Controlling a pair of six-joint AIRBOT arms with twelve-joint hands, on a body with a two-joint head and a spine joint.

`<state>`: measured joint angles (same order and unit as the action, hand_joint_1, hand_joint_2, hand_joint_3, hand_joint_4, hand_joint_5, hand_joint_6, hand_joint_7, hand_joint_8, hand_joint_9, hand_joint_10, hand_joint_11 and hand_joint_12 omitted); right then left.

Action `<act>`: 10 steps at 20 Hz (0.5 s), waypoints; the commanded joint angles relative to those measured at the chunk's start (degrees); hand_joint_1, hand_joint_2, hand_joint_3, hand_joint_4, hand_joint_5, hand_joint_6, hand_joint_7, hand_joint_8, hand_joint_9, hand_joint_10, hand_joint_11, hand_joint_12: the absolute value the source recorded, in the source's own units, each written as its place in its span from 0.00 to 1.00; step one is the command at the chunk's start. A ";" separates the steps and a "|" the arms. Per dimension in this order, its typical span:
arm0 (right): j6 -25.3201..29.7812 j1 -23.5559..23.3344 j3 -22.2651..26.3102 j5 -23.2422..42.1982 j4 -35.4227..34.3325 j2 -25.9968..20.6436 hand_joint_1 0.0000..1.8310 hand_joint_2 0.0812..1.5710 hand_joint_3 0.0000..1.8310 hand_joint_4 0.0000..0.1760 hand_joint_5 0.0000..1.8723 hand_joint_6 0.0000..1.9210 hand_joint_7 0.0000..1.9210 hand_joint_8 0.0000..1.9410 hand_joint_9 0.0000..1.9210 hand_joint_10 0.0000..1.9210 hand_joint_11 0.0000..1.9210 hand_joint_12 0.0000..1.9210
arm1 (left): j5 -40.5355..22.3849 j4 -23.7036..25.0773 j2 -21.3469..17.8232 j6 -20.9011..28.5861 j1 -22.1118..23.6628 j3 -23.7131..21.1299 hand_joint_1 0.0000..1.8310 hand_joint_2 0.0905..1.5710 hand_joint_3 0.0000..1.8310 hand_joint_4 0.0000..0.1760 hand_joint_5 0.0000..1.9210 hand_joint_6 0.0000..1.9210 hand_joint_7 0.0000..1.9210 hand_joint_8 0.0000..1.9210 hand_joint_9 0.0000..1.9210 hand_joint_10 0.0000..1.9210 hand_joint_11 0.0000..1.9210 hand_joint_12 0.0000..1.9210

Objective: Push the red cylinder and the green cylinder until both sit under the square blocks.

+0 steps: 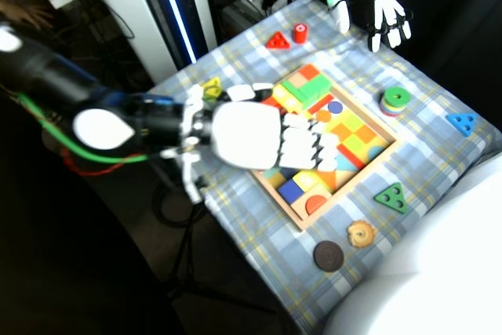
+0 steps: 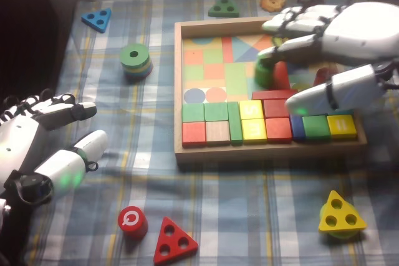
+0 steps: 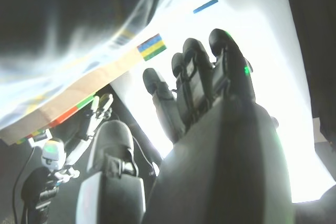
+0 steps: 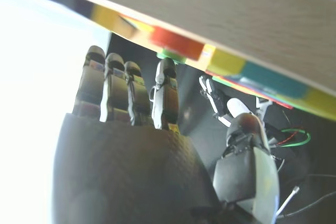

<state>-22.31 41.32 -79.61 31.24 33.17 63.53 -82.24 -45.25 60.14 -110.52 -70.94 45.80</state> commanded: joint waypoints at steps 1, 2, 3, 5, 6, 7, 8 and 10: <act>0.02 0.05 0.65 3.81 -1.36 -0.24 0.00 0.61 0.00 0.43 0.21 0.00 0.00 0.00 0.00 0.00 0.00 0.00 | -6.69 2.34 -0.14 0.44 0.10 -0.09 0.23 0.79 0.00 0.08 0.35 0.00 0.20 0.00 0.17 0.00 0.00 0.20; 0.02 0.25 1.19 3.55 -1.36 -0.94 0.00 0.61 0.00 0.40 0.21 0.00 0.00 0.00 0.00 0.00 0.00 0.00 | -6.98 2.39 -0.34 0.44 0.02 -0.32 0.22 0.79 0.00 0.09 0.36 0.00 0.20 0.00 0.17 0.00 0.00 0.20; 0.02 0.53 1.64 3.38 -1.36 -1.61 0.00 0.61 0.00 0.52 0.20 0.00 0.00 0.00 0.00 0.00 0.00 0.00 | -7.22 2.72 -0.53 0.43 0.00 -0.53 0.22 0.79 0.00 0.17 0.36 0.00 0.21 0.00 0.17 0.00 0.00 0.21; 0.01 1.44 2.32 3.21 -1.90 -2.71 0.00 0.59 0.00 0.66 0.19 0.00 0.00 0.00 0.00 0.00 0.00 0.00 | -7.31 2.92 -0.69 0.43 0.00 -0.53 0.24 0.79 0.00 0.19 0.36 0.00 0.21 0.00 0.17 0.00 0.00 0.23; 0.01 1.97 2.79 3.21 -2.38 -3.42 0.00 0.58 0.00 0.73 0.19 0.00 0.00 0.00 0.00 0.00 0.00 0.00 | -7.28 2.90 -0.74 0.43 0.01 -0.45 0.24 0.79 0.00 0.16 0.37 0.00 0.22 0.00 0.18 0.00 0.00 0.27; 0.01 2.43 3.33 3.21 -2.62 -4.11 0.00 0.57 0.00 0.77 0.19 0.00 0.00 0.00 0.00 0.00 0.00 0.00 | -7.28 2.87 -0.77 0.43 0.01 -0.46 0.25 0.80 0.00 0.07 0.37 0.00 0.22 0.00 0.18 0.00 0.00 0.26; 0.01 2.65 3.78 3.21 -2.70 -4.55 0.00 0.58 0.00 0.87 0.20 0.00 0.00 0.00 0.00 0.00 0.00 0.00 | -7.25 2.86 -0.77 0.43 0.00 -0.47 0.24 0.80 0.00 0.04 0.37 0.00 0.21 0.00 0.17 0.00 0.00 0.24; -0.18 3.11 4.84 3.12 -2.73 -5.89 0.00 0.57 0.00 0.94 0.19 0.00 0.00 0.00 0.00 0.00 0.00 0.00 | -7.17 2.84 -0.77 0.43 -0.02 -0.49 0.25 0.79 0.00 0.06 0.37 0.00 0.22 0.00 0.18 0.00 0.00 0.26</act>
<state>-22.31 44.58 -74.87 31.22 31.55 57.54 -83.15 -44.97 59.77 -110.50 -71.24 45.06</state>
